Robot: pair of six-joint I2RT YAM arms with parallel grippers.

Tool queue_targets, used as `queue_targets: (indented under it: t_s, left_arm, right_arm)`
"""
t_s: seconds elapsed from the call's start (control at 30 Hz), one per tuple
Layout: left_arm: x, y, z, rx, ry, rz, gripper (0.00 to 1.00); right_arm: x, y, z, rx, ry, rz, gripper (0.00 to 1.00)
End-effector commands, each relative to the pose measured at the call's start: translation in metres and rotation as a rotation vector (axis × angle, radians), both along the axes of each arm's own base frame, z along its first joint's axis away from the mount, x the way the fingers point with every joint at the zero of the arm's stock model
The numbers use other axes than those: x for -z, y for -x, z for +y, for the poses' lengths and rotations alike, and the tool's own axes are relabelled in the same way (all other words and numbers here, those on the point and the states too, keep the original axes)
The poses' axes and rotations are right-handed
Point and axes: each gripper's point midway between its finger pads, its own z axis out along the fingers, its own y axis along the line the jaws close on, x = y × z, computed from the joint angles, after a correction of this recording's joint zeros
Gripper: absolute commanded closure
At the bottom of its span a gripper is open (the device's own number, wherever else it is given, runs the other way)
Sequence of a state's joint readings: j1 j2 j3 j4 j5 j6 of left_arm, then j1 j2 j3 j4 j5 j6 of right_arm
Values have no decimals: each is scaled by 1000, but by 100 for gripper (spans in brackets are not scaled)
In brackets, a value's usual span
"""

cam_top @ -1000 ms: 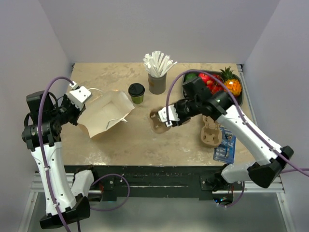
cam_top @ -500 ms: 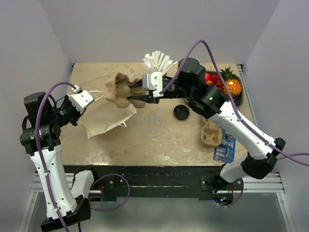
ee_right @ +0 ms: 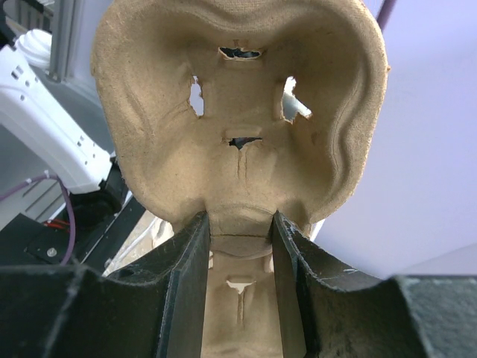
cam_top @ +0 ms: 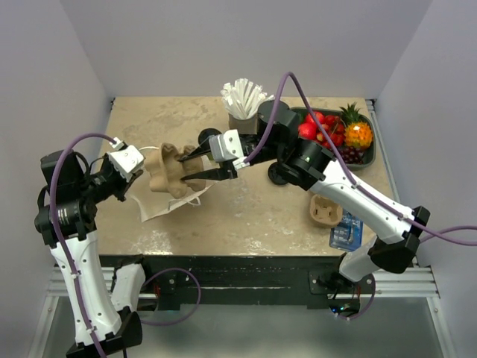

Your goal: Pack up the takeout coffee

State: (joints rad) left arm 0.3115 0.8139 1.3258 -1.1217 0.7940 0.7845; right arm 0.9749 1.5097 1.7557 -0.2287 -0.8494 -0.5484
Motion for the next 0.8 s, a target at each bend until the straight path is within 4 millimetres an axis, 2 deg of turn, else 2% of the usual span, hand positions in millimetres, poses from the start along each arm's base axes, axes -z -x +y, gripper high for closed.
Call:
queue_targets:
  t_s: [0.0,0.27,0.77]
  left_arm:
    - [-11,5,-15,54,61,-20,100]
    - [-12,17,-19,70,59,-7,100]
    - [-23,31,-28,84,83,-28,100]
  right_arm:
    - [-6,13,-8,-56,-53,-76,100]
    - [17,22,8,-84,-35,-111,100]
    - [95,22,20,-80,198,-271,100]
